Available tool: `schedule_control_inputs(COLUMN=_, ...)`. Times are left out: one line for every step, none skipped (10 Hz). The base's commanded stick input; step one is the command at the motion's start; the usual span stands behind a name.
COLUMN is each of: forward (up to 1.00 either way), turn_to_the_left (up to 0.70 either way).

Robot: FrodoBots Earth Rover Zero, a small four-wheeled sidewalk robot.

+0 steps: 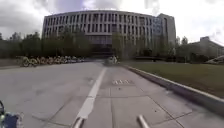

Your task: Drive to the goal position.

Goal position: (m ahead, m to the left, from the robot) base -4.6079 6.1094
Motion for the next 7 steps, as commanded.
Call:
schedule_control_inputs(forward=0.70, turn_to_the_left=0.01)
schedule_control_inputs(forward=0.70, turn_to_the_left=0.00)
schedule_control_inputs(forward=0.70, turn_to_the_left=0.00)
schedule_control_inputs(forward=0.70, turn_to_the_left=0.00)
schedule_control_inputs(forward=0.70, turn_to_the_left=0.00)
schedule_control_inputs(forward=0.70, turn_to_the_left=0.00)
schedule_control_inputs(forward=0.70, turn_to_the_left=0.00)
